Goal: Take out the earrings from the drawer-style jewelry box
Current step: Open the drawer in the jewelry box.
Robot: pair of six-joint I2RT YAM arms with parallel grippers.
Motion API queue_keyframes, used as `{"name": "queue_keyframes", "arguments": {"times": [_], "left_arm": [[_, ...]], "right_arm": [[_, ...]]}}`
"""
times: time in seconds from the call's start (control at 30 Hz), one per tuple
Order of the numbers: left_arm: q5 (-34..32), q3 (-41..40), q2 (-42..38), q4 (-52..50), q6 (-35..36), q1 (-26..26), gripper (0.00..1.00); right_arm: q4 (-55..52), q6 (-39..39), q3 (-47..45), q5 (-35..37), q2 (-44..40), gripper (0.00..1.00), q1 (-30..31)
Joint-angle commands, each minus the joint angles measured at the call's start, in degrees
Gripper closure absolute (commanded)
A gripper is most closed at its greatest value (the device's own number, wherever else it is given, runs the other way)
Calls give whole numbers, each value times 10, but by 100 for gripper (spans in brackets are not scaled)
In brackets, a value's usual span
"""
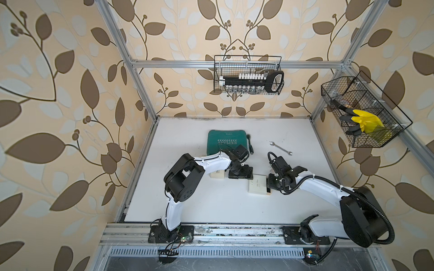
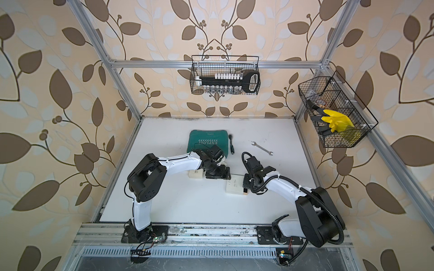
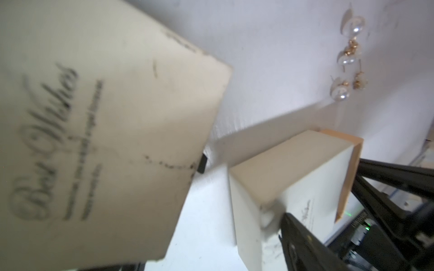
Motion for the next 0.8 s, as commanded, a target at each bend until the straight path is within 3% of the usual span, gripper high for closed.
{"name": "queue_keyframes", "arguments": {"times": [0.0, 0.3, 0.53, 0.77], "left_arm": [[102, -29, 6, 12, 9, -1, 12], [102, 12, 35, -85, 47, -11, 14], [-7, 29, 48, -184, 50, -11, 19], [-76, 31, 75, -220, 38, -11, 20]], "right_arm": [[-10, -16, -9, -18, 8, 100, -2], [10, -21, -6, -39, 6, 100, 0], [4, -21, -2, -29, 2, 100, 2], [0, -22, -5, -22, 2, 100, 4]]}}
